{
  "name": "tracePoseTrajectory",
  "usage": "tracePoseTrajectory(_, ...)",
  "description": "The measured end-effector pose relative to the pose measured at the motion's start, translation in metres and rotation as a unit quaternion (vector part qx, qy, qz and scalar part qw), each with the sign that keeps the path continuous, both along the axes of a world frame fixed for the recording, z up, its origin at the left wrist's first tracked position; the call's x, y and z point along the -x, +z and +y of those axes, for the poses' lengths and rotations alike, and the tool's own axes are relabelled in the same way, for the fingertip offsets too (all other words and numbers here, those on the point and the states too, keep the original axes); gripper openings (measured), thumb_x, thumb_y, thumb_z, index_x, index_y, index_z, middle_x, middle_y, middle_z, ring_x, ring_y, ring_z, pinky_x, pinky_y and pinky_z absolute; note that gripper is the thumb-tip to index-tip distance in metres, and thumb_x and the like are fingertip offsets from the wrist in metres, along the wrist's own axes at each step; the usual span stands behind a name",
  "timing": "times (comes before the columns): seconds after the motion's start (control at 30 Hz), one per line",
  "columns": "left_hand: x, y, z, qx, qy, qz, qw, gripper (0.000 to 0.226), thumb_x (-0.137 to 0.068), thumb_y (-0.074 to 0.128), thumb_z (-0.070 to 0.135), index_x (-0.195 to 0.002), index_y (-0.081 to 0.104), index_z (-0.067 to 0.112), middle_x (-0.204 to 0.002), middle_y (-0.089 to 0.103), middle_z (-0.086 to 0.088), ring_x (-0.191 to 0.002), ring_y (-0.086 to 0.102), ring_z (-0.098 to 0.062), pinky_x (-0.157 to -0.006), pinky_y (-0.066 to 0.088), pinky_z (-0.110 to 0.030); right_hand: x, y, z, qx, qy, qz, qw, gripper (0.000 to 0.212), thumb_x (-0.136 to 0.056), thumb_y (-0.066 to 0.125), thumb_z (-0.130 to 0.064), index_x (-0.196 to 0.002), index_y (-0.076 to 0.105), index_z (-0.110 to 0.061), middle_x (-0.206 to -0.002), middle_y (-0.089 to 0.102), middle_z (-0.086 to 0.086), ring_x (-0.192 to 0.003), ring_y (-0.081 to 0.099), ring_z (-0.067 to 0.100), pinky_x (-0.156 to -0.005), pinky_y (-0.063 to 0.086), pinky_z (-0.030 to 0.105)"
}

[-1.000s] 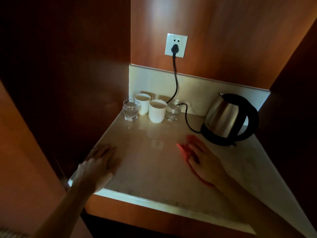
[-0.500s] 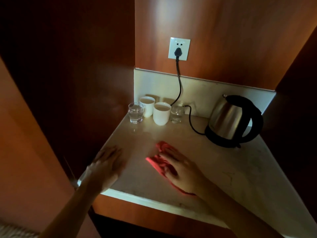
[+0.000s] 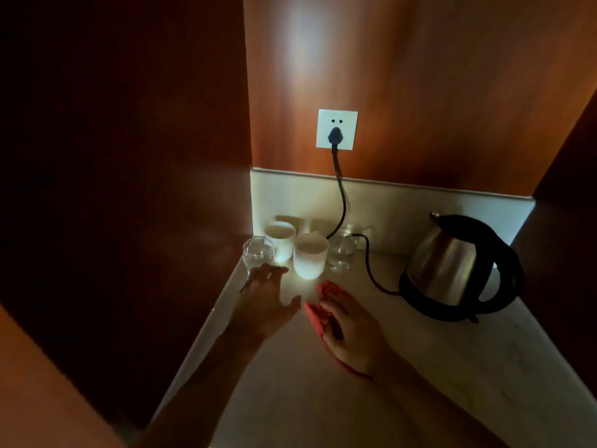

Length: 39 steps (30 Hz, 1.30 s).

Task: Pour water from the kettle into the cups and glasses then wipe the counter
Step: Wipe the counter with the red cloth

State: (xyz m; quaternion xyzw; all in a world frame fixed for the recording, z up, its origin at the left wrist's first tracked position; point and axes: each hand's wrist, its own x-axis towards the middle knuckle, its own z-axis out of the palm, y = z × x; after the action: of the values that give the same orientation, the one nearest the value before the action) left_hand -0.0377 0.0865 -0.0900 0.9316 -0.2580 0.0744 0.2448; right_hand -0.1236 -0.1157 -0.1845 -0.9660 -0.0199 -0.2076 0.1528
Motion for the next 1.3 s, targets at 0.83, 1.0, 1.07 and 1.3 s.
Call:
tracePoseTrajectory(0.83, -0.146, 0.031, -0.106, -0.251, -0.166, -0.008, 0.954, 0.098, -0.054, 0.080, 0.074, -0.128, 0.053, 0.014, -0.126, 0.061, -0.009, -0.120, 0.055, -0.027, -0.095, 0.049, -0.040, -0.040, -0.001, -0.008, 0.002, -0.063, 0.003, 0.998, 0.067, -0.100, 0.049, -0.043, -0.158, 0.039, -0.012, -0.165, 0.036, 0.005, -0.155, 0.024, 0.018, -0.124, 0.030, 0.038)
tracePoseTrajectory(1.0, -0.150, 0.037, -0.100, -0.249, -0.152, -0.001, 0.957, 0.104, -0.045, 0.075, 0.077, -0.129, 0.051, 0.021, -0.128, 0.059, -0.002, -0.122, 0.052, -0.025, -0.094, 0.051, -0.041, -0.061, -0.002, -0.012, 0.006, -0.010, -0.009, 1.000, 0.060, -0.097, 0.052, -0.036, -0.148, 0.053, -0.006, -0.159, 0.046, 0.011, -0.153, 0.032, 0.025, -0.123, 0.032, 0.040)
tracePoseTrajectory(1.07, -0.151, 0.040, -0.099, -0.239, -0.148, 0.017, 0.960, 0.106, -0.044, 0.076, 0.076, -0.130, 0.049, 0.021, -0.131, 0.057, -0.002, -0.123, 0.051, -0.025, -0.095, 0.052, -0.043, -0.071, -0.003, -0.013, 0.008, -0.001, -0.006, 1.000, 0.061, -0.095, 0.054, -0.036, -0.149, 0.052, -0.008, -0.160, 0.044, 0.011, -0.155, 0.028, 0.024, -0.124, 0.030, 0.041)
tracePoseTrajectory(1.3, -0.147, 0.046, -0.101, -0.234, -0.126, 0.030, 0.963, 0.094, -0.063, 0.082, 0.063, -0.136, 0.047, 0.014, -0.133, 0.056, -0.007, -0.123, 0.055, -0.029, -0.093, 0.047, -0.037, -0.086, 0.010, -0.011, -0.031, 0.013, -0.012, 0.999, 0.067, -0.091, 0.052, -0.032, -0.154, 0.045, -0.011, -0.165, 0.037, 0.007, -0.157, 0.022, 0.020, -0.126, 0.021, 0.031)
